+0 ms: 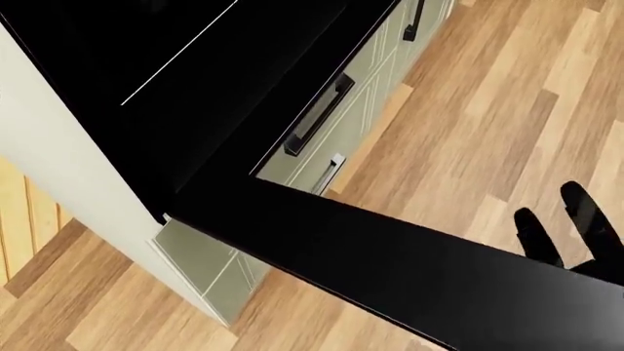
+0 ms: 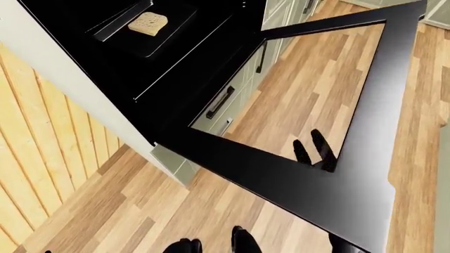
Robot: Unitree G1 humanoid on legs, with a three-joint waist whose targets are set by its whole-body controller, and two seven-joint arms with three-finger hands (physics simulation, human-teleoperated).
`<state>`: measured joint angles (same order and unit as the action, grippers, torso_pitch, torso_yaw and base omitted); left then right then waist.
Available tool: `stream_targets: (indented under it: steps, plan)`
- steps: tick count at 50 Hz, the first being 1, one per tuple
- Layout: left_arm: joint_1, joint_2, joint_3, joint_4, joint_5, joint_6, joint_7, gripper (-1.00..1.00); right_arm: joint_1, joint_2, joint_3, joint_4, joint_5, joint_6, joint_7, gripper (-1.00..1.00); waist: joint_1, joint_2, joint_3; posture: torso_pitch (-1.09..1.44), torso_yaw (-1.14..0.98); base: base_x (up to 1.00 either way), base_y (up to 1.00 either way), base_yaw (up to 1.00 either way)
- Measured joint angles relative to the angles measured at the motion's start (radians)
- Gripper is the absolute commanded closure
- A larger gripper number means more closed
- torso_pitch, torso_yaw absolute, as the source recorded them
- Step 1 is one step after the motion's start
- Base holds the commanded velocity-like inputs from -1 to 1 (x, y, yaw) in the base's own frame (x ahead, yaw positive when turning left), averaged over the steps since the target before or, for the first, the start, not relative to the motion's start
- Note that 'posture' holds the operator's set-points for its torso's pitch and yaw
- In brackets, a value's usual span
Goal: Close the oven door.
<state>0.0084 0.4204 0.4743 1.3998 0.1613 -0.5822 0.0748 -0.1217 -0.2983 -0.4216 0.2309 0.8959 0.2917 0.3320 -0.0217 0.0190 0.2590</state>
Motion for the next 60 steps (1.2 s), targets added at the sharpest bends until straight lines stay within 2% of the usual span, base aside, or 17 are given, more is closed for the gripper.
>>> stream_targets:
  steps: [5, 13, 29, 39, 48, 56, 60]
  plan:
    - [0.0, 0.0, 0.0, 0.0, -0.001, -0.001, -0.002, -1.0, 0.001, 0.016, 0.002, -0.162, 0.017, 0.084, -0.066, -1.0, 0.0, 0.0, -0.003, 0.35, 0.0, 0.0, 0.0, 0.0]
    - [-0.003, -0.001, 0.002, 0.0, 0.001, 0.003, -0.001, -1.0, -0.051, 0.026, 0.038, -0.302, 0.04, 0.174, -0.139, -1.0, 0.003, -0.004, -0.014, 0.35, 0.0, 0.0, 0.0, 0.0]
    - [0.001, -0.002, 0.003, 0.001, 0.0, 0.004, -0.003, -1.0, -0.319, 0.024, 0.179, -0.333, -0.022, 0.287, -0.281, -1.0, 0.007, -0.003, -0.022, 0.35, 0.0, 0.0, 0.0, 0.0]
    - [0.001, -0.002, 0.008, 0.003, 0.0, 0.007, -0.006, -1.0, -0.543, 0.031, 0.243, -0.208, -0.096, 0.339, -0.324, -1.0, 0.002, 0.001, -0.019, 0.35, 0.0, 0.0, 0.0, 0.0]
    - [-0.004, -0.002, 0.01, 0.002, -0.005, 0.008, -0.01, -1.0, -0.792, 0.091, 0.324, -0.002, -0.31, 0.337, -0.273, -1.0, -0.004, 0.009, -0.015, 0.35, 0.0, 0.0, 0.0, 0.0]
    - [-0.004, -0.004, 0.01, 0.001, -0.003, 0.009, -0.011, -1.0, -0.908, 0.164, 0.37, 0.13, -0.474, 0.313, -0.181, -1.0, -0.002, 0.018, -0.011, 0.35, 0.0, 0.0, 0.0, 0.0]
    - [-0.005, -0.005, 0.011, 0.003, -0.003, 0.011, -0.011, -1.0, -0.986, 0.189, 0.387, 0.263, -0.555, 0.263, -0.143, -1.0, -0.003, 0.023, -0.008, 0.35, 0.0, 0.0, 0.0, 0.0]
